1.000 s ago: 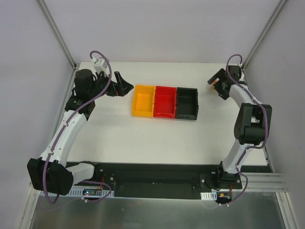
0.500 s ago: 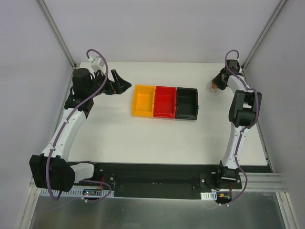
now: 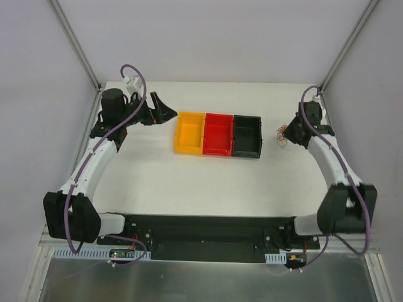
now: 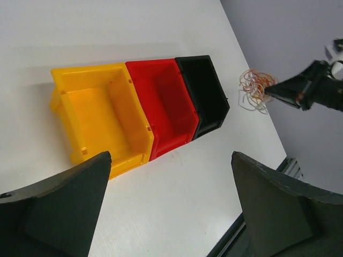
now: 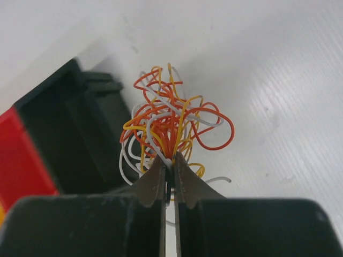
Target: Untangle the cables
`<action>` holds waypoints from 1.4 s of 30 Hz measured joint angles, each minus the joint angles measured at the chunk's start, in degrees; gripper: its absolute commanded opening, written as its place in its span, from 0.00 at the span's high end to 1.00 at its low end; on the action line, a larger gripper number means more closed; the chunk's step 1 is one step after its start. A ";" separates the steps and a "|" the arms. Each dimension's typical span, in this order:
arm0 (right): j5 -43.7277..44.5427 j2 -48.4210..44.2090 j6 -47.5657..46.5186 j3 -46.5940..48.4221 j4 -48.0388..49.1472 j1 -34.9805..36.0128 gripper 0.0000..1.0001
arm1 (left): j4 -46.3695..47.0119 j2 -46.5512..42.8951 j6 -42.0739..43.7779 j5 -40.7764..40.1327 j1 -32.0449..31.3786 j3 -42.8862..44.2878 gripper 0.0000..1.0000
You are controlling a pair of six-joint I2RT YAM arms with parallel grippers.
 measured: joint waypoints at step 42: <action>-12.22 -25.88 -2.69 -35.39 17.07 37.83 0.76 | -19.67 16.41 9.49 -2.14 -34.56 9.77 0.52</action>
